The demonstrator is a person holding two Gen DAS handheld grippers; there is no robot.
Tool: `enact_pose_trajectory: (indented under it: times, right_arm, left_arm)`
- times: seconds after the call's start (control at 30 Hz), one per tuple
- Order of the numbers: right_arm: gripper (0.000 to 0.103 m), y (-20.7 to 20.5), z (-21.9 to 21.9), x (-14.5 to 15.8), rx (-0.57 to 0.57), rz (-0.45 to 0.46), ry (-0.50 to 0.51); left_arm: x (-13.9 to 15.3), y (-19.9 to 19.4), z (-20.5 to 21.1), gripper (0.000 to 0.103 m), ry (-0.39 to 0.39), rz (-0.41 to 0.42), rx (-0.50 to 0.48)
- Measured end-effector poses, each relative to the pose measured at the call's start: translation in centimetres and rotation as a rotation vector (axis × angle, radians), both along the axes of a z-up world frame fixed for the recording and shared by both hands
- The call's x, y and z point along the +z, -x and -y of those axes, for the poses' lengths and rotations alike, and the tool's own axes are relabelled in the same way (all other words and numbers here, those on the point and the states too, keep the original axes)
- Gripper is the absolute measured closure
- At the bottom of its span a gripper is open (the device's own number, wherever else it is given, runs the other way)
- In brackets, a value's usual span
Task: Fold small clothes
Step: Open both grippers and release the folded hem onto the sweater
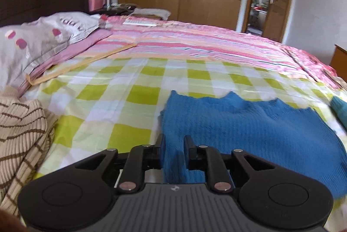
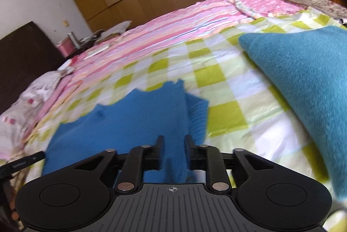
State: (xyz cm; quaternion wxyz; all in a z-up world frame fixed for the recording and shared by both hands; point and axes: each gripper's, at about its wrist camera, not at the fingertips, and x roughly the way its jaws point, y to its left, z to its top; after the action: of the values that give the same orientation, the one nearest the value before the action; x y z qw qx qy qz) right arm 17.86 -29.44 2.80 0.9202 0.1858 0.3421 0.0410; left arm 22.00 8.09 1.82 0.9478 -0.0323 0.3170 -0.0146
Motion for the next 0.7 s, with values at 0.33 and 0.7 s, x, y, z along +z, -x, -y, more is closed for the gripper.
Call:
enact_pose_trajectory:
  times: [0.33,0.7]
  right_arm:
    - [0.09,1.4,-0.8,-2.7,0.011,-0.096,0.133]
    - [0.084,2.6,-1.3,-1.2,-0.014,-0.086,0.159]
  left_arm:
    - [-2.6,2.3,0.5,0.075,-0.057,-0.075,-0.004]
    - [-2.4,4.3,-0.6,0.075,0.027,-0.065,0.018]
